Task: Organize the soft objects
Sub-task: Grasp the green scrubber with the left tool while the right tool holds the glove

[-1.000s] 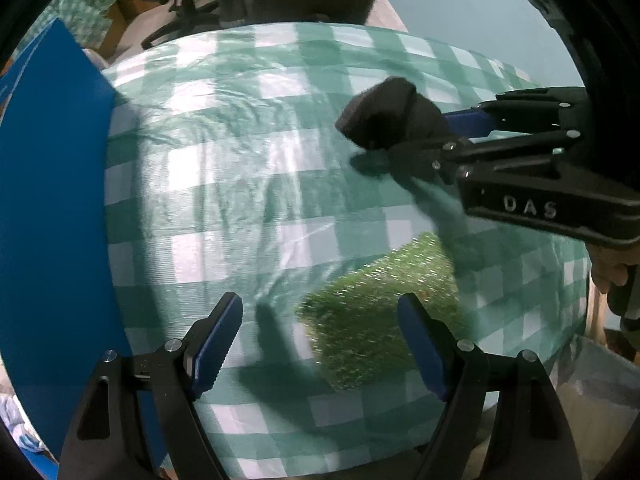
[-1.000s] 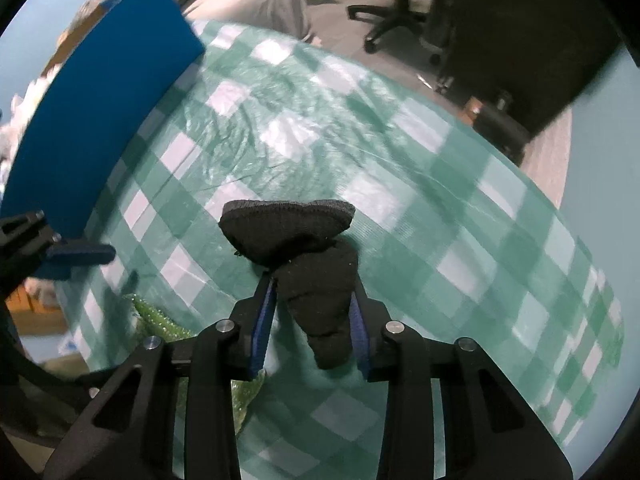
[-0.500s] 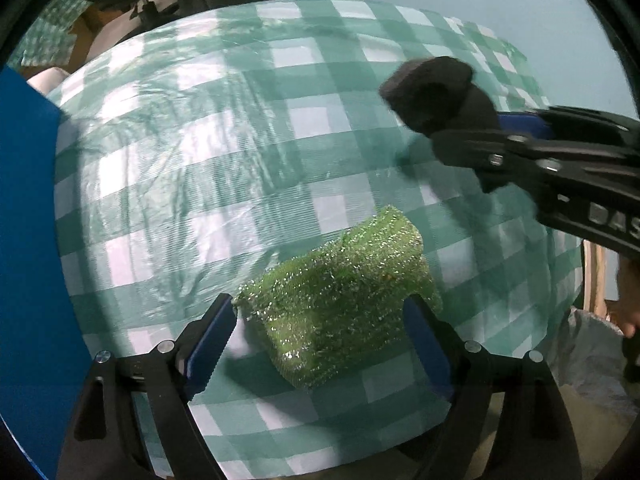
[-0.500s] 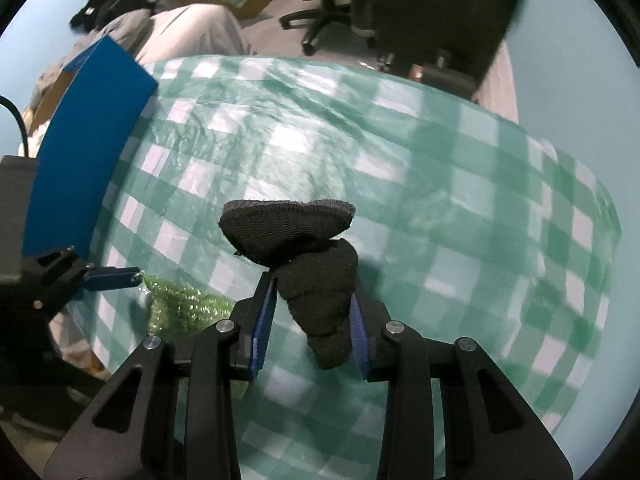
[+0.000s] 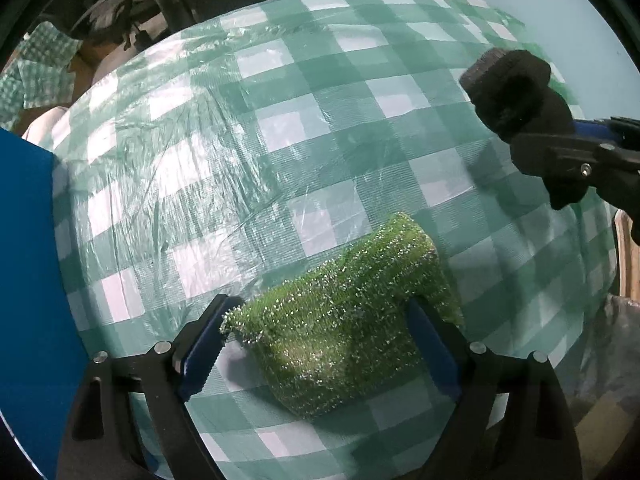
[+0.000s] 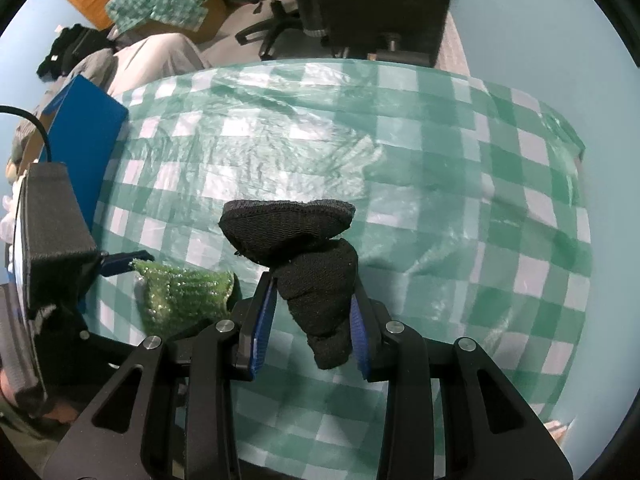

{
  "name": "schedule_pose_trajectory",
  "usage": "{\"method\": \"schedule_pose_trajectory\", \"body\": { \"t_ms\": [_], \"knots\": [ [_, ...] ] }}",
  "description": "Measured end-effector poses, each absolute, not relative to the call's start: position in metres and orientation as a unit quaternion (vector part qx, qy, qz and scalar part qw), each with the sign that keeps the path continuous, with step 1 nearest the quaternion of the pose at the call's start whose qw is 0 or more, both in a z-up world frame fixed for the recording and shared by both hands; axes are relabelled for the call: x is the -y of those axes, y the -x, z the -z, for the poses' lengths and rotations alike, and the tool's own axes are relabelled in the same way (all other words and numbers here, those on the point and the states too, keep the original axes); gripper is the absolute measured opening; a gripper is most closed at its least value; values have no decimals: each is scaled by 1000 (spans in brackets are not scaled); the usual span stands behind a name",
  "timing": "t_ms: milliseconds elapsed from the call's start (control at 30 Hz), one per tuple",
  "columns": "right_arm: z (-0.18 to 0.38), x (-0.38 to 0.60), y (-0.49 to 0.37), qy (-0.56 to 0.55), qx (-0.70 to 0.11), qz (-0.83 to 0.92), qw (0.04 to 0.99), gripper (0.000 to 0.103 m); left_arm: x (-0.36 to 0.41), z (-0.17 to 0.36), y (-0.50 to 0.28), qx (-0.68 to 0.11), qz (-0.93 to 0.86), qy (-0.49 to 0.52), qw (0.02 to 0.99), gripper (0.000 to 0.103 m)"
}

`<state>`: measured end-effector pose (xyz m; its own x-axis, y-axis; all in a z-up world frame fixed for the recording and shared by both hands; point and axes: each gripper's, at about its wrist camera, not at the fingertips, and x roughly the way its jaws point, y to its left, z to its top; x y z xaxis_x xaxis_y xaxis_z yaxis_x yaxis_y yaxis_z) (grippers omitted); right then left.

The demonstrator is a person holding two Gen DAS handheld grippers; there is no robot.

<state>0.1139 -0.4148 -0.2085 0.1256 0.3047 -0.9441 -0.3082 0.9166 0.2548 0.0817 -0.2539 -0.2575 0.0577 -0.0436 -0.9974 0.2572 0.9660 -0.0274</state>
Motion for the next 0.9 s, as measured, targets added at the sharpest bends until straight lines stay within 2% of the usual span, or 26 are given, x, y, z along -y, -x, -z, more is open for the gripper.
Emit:
{"method": "schedule_pose_trajectory", "body": {
  "t_ms": [133,233,300,400,900],
  "knots": [
    [209,416,-110,-3,-628,-197,753,33,254,251,-82,-670,107,-77,730,78],
    [210,416,-108,-6,-629,-195,752,33,247,242,-75,-665,113,-76,735,57],
    [210,417,-106,-8,-630,-194,752,34,250,237,-73,-664,121,-72,734,31],
    [209,416,-103,-10,-630,-193,752,34,250,228,-65,-670,121,-64,730,18],
    [187,409,-84,-17,-614,-197,764,33,207,182,-49,-649,102,-12,754,16]
  ]
}}
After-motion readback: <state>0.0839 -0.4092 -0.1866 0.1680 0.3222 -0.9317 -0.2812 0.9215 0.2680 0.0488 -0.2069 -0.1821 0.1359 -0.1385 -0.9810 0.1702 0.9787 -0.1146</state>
